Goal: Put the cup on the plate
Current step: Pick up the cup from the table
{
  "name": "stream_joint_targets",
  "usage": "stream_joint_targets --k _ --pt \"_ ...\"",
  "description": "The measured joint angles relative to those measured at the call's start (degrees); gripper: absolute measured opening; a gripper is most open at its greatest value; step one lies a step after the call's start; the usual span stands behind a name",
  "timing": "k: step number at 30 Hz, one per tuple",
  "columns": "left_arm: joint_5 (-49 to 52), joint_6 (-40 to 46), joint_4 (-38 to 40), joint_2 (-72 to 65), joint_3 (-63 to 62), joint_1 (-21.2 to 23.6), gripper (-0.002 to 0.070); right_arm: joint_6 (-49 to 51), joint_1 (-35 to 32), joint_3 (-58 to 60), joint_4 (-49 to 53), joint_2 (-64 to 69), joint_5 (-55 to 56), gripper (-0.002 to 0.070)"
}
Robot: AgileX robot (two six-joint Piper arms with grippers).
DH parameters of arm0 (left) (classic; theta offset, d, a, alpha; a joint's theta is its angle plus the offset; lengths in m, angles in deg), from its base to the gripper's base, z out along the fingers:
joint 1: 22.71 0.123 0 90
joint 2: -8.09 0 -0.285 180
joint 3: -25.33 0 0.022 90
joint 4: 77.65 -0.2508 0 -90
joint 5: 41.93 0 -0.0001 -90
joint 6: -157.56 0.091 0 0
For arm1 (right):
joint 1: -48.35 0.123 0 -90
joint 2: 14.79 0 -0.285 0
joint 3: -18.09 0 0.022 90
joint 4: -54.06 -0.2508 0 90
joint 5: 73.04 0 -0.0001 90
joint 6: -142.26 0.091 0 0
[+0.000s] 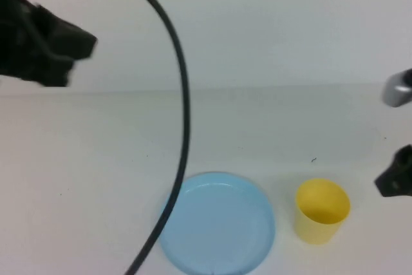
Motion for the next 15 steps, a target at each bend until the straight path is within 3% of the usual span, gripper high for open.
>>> stream_joint_targets --k 6,15 --pt "0.15 1.14 -1.12 16.78 0.00 0.00 0.0020 4.28 6.72 -6.28 5.68 11.14 0.56 0.0363" --pt "-4.90 -4.97 -13.51 37.32 11.33 0.00 0.0002 7.85 7.34 -11.40 10.36 24.20 1.72 0.0363"
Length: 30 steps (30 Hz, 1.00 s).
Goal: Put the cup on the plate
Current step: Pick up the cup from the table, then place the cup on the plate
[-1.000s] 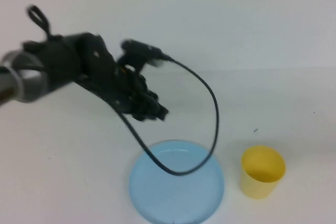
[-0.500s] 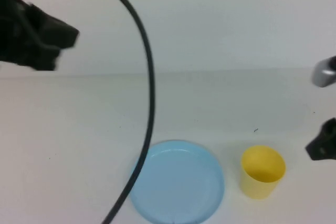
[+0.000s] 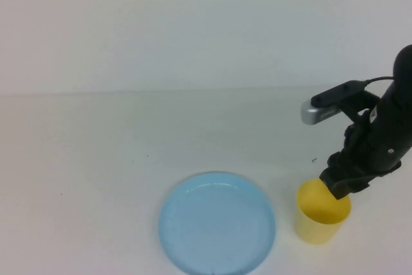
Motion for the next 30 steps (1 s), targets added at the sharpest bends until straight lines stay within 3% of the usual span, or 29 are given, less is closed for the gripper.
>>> stream_joint_targets --k 12,14,20,27,30 --pt "-1.27 -2.35 -2.18 4.69 16.10 0.00 0.0001 1.26 0.00 -0.10 4.32 6.77 2.65 0.0348" --pt "-2.85 -0.46 -2.30 4.69 18.57 0.00 0.0001 1.35 0.00 -0.10 4.46 7.40 2.89 0.0306" --pt "-9.43 5.53 -2.43 4.69 26.88 0.00 0.0001 1.35 0.01 -1.31 4.85 7.97 1.43 0.0054" --pt "-16.58 6.21 -4.89 6.47 34.91 0.00 0.0000 0.85 0.57 -10.43 5.79 4.00 -7.90 0.0031" --pt "-21.38 2.41 -8.54 7.88 38.91 0.00 0.0000 0.20 1.88 -15.31 2.16 1.41 -8.86 0.0030"
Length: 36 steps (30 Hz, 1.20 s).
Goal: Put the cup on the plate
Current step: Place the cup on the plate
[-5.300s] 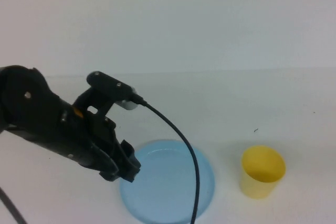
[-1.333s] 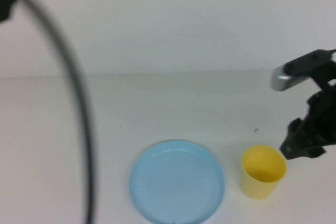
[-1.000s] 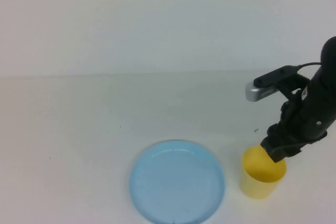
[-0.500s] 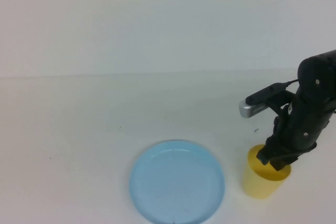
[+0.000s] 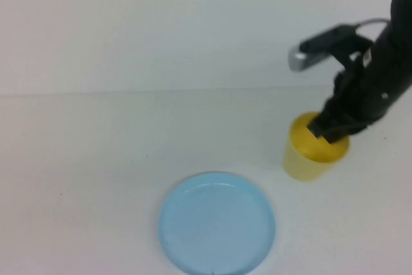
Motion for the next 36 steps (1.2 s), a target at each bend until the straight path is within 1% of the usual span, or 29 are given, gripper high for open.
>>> stream_joint_targets --k 4,6,8,13,20,36 --pt "-8.26 -11.69 -7.65 1.90 5.73 0.00 0.0000 -0.76 4.99 -6.11 -4.53 0.07 -0.44 0.0030" --pt "-9.56 -15.83 -10.68 2.76 6.45 0.00 0.0000 -0.61 7.83 -7.86 -5.20 1.55 -0.58 0.0030" --pt "-10.46 -17.61 -12.98 3.48 6.56 0.00 0.0000 -0.34 10.59 -9.21 -5.29 4.20 -0.27 0.0030" --pt "-11.77 -17.85 -13.71 4.38 7.97 0.00 0.0000 0.24 14.26 -11.86 -5.72 12.35 1.07 0.0030" --pt "-14.51 -17.97 -14.59 4.82 9.32 0.00 0.0000 1.49 14.96 -16.94 -5.37 21.33 -0.74 0.0030" --pt "-14.80 -18.33 -14.59 4.86 9.44 0.00 0.0000 2.77 15.19 -17.99 -3.37 25.34 -2.09 0.0033"
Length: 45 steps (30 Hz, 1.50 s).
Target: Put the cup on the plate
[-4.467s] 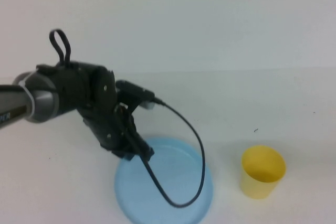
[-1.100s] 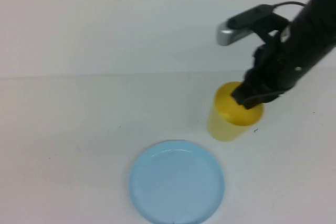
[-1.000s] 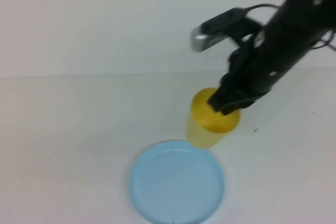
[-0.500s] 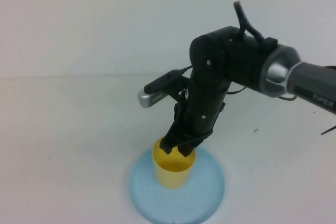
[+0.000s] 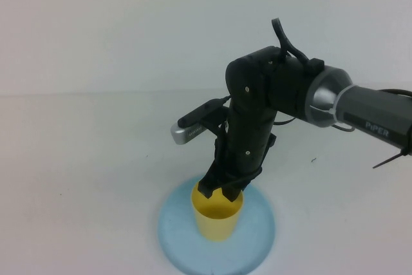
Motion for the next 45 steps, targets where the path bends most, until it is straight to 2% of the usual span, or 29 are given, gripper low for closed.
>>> stream_joint_targets --k 3,7,9,12,16,19,21,27,31,34,38,45 --pt "-0.14 0.00 0.00 0.00 0.00 0.00 0.0000 0.08 0.00 0.00 0.17 0.05 0.00 0.0084" --pt "-0.14 0.00 0.00 0.00 0.00 0.00 0.0000 0.90 0.00 -0.12 0.15 0.62 -0.38 0.0245" --pt "-0.14 0.00 0.00 0.00 0.00 0.00 0.0000 1.73 0.00 -1.19 0.15 0.66 -1.70 0.0303" --pt "-0.20 0.00 0.00 0.00 0.00 0.00 0.0000 2.41 0.00 -3.85 0.15 0.24 -3.86 0.0342" --pt "-0.20 0.00 0.00 0.00 0.00 0.00 0.0000 2.70 0.00 -7.95 0.15 -3.69 -5.57 0.0352" --pt "-0.20 0.00 0.00 0.00 0.00 0.00 0.0000 2.70 0.00 -9.72 0.15 -9.83 -5.69 0.0337" --pt "-0.20 0.00 0.00 0.00 0.00 0.00 0.0000 2.12 0.00 -9.81 0.15 -15.24 -6.17 0.0302" --pt "-0.51 -3.36 0.00 1.92 0.00 0.00 0.0000 -1.28 0.00 -10.06 0.15 -30.07 -6.63 0.0076" --pt "-0.11 -3.44 0.00 2.72 0.22 0.00 0.0000 -3.31 0.00 -6.56 0.15 -40.89 -6.63 0.0015" --pt "-0.01 -3.51 0.13 2.85 0.37 0.00 0.0000 -4.42 0.00 1.72 0.15 -49.43 -6.63 0.0005" --pt "-0.01 -3.51 0.13 2.85 0.37 0.00 0.0000 -6.71 0.00 18.91 0.15 -61.99 -3.97 0.0001" --pt "0.15 -3.58 2.00 2.85 0.41 0.00 0.0000 -8.78 0.00 55.54 -1.71 -84.76 17.04 0.0001"
